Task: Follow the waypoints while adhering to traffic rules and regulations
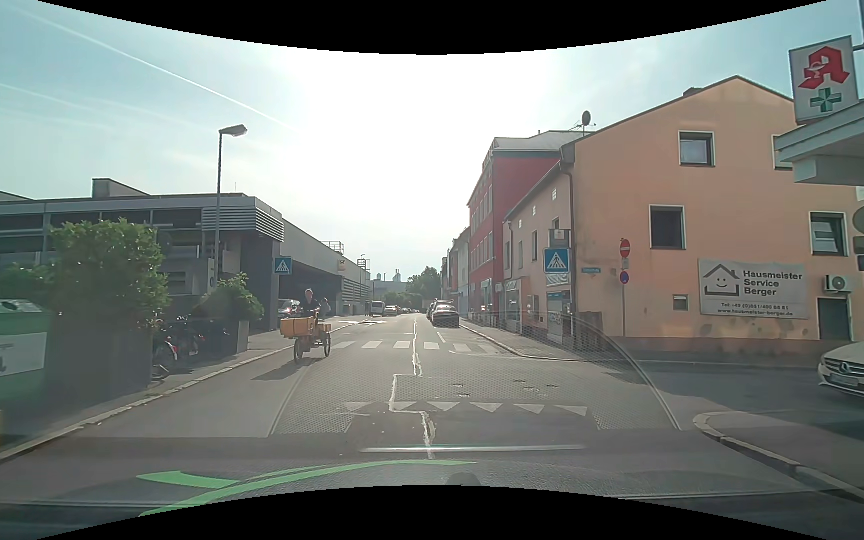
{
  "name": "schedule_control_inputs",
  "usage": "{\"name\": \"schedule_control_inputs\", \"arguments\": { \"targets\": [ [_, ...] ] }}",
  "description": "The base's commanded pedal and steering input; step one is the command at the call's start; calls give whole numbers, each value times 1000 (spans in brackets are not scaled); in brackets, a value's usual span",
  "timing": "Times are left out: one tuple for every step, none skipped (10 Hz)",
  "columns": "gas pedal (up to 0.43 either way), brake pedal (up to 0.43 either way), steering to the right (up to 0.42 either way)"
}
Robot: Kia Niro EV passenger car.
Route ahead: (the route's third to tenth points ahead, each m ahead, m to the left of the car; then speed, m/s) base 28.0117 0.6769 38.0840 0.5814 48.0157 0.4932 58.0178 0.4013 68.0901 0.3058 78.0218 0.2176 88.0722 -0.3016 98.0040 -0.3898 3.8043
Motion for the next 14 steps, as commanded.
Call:
{"name": "schedule_control_inputs", "arguments": {
  "targets": [
    [0,177,-33],
    [0,183,-41],
    [0,183,-48],
    [0,189,-53],
    [0,189,-53],
    [0,189,-53],
    [0,189,-52],
    [0,189,-52],
    [0,189,-52],
    [0,183,-52],
    [0,165,-52],
    [0,128,-52],
    [0,73,-54],
    [0,0,-55]
  ]
}}
